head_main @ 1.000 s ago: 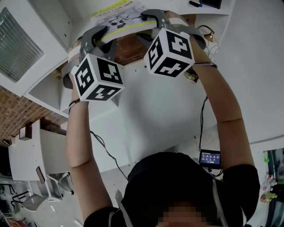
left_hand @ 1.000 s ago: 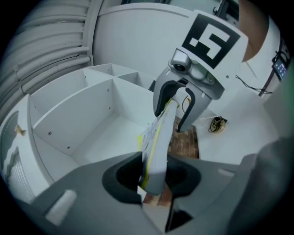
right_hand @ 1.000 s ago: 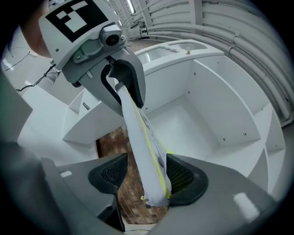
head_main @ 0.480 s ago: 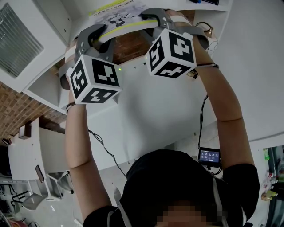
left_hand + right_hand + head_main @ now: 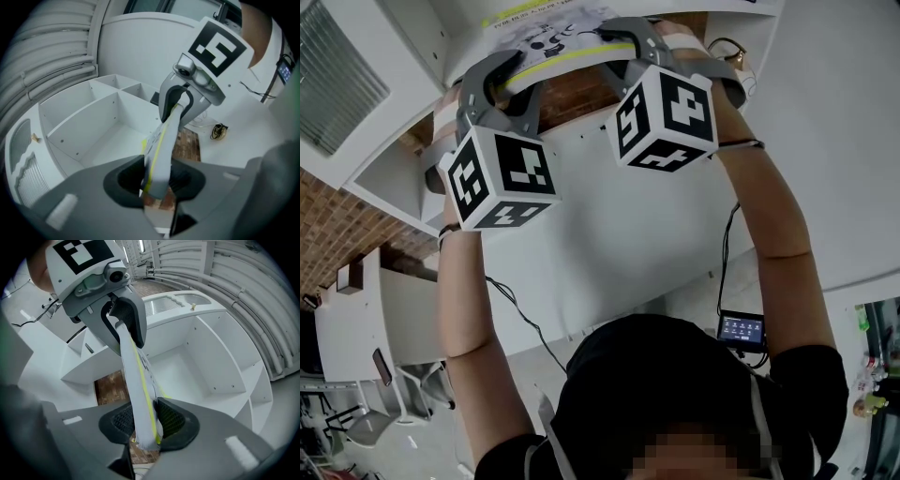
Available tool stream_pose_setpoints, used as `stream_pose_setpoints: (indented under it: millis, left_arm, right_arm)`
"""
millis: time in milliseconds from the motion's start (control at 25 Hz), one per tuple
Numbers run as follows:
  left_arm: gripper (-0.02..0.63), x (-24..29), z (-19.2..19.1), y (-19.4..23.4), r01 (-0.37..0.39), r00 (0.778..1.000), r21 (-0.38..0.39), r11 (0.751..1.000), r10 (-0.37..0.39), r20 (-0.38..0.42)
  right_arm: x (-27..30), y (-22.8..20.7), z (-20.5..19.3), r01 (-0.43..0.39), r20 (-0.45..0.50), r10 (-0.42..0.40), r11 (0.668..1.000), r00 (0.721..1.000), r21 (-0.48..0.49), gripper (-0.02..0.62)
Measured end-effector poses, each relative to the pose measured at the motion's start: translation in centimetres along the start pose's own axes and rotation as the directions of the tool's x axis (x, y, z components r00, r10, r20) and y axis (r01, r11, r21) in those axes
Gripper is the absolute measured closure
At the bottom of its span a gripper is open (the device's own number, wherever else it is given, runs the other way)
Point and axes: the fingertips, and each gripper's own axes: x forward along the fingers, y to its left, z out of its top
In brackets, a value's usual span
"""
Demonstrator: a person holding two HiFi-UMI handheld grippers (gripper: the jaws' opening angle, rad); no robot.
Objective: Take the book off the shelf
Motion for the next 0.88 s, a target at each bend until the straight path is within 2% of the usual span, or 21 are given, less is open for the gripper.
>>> stream_pose_setpoints:
  millis: [560,880]
  left_arm:
    - [0.480,-3.0,0.1,-1.7,-0.054,0.998,0.036,0.998,0.053,0.035]
    - [0.463,-3.8,0.0,-2.1,-0.067,0.996,-0.004,0.998,0.067,0.061]
  right_arm:
    - [-2.8,1.9,0.6,0.057,-0.012,-0.057,0.998,0.998,-0.032,0.489]
    - [-3.5,2.3,0.8,0.078,-0.015,-0.078,0.996,0.997,-0.035,0.494]
